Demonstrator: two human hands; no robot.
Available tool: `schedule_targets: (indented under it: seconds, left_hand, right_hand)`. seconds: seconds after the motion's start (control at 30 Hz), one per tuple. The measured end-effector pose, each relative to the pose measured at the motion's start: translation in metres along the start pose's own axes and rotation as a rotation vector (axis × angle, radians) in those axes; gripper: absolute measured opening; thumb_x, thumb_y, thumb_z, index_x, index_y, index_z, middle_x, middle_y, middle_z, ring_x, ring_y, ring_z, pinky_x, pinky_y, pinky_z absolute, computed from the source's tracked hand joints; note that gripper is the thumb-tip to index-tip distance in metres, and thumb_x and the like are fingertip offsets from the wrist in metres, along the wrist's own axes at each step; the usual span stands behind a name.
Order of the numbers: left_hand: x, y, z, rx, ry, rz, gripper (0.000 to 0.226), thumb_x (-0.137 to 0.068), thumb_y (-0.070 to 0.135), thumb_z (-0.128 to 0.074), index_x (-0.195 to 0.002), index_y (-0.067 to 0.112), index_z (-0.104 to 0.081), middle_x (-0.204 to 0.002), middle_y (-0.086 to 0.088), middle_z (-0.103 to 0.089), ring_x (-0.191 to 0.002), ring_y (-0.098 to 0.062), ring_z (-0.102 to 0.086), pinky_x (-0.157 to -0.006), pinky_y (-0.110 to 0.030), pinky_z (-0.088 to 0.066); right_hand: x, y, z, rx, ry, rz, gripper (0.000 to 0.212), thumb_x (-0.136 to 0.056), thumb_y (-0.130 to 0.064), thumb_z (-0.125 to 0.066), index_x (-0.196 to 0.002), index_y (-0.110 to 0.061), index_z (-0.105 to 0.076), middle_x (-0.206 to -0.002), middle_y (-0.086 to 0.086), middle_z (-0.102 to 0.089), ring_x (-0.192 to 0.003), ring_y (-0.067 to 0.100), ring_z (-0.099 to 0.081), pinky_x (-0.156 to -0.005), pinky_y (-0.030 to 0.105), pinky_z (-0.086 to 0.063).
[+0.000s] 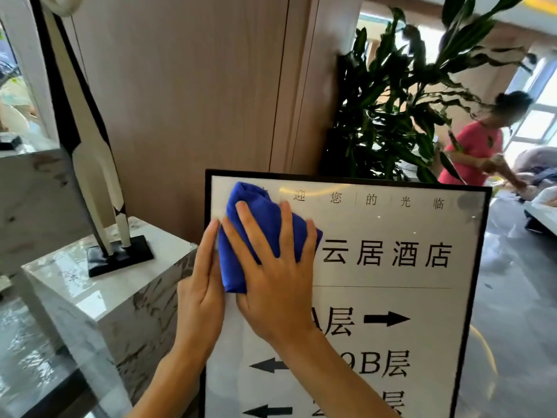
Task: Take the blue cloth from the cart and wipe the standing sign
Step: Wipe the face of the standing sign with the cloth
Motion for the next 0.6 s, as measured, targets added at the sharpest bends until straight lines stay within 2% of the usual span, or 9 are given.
schedule_targets:
  seconds: [0.13,0.27,0.37,0.47,0.6]
  left_hand:
    - [0.000,-0.004,0.000,0.034,0.023,0.039,0.044,-0.101,0.054,-0.033,-0.143,0.064,-0.032,-0.069,0.045,-0.054,-0.065,0.017,-0.054,-0.063,0.002,-0.041]
    - [-0.002,-0.004,-0.001,0.037,0.031,0.062,0.044,-0.101,0.054,-0.035,-0.143,0.063,-0.033,-0.081,0.048,-0.059,-0.070,0.019,-0.058,-0.063,0.003,-0.043]
    - [-0.004,-0.006,-0.003,0.020,0.031,0.064,0.043,-0.106,0.043,-0.039,-0.143,0.062,-0.034,-0.086,0.051,-0.059,-0.075,0.024,-0.058,-0.064,0.005,-0.041]
    - [-0.003,-0.010,-0.003,0.013,0.020,0.083,0.043,-0.105,0.044,-0.038,-0.144,0.063,-0.033,-0.079,0.052,-0.056,-0.070,0.024,-0.054,-0.061,0.004,-0.040]
    - [-0.003,-0.010,-0.004,0.037,0.008,0.086,0.043,-0.102,0.051,-0.036,-0.143,0.063,-0.032,-0.072,0.052,-0.049,-0.065,0.027,-0.048,-0.058,0.005,-0.034]
  right_hand:
    - [0.006,0.021,0.004,0.080,-0.004,0.062,0.071,-0.100,-0.043,-0.049,-0.161,-0.023,-0.019,-0.171,0.000,-0.011,-0.156,0.038,-0.007,-0.120,0.067,-0.012]
    - [0.016,0.064,0.013,0.112,0.005,0.038,0.074,-0.097,-0.042,-0.053,-0.161,-0.022,-0.021,-0.170,0.000,-0.015,-0.156,0.036,-0.009,-0.121,0.066,-0.014]
    - [0.024,0.103,0.024,0.137,0.010,-0.019,0.074,-0.096,-0.043,-0.051,-0.160,-0.021,-0.023,-0.169,0.003,-0.019,-0.156,0.036,-0.013,-0.120,0.066,-0.018]
    - [0.032,0.143,0.035,0.133,0.034,-0.080,0.068,-0.097,-0.041,-0.044,-0.159,-0.019,-0.027,-0.167,0.007,-0.023,-0.155,0.037,-0.018,-0.119,0.067,-0.020]
    - [0.048,0.206,0.050,0.100,0.099,-0.249,0.059,-0.101,-0.036,-0.035,-0.157,-0.015,-0.033,-0.166,0.008,-0.027,-0.153,0.035,-0.024,-0.116,0.066,-0.023]
Point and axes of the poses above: each hand's wrist, its own x-axis away from the middle knuckle, its own z-axis out of the back of the hand, y = z × x, the point moved 8 cm from there along -x, towards the middle knuckle
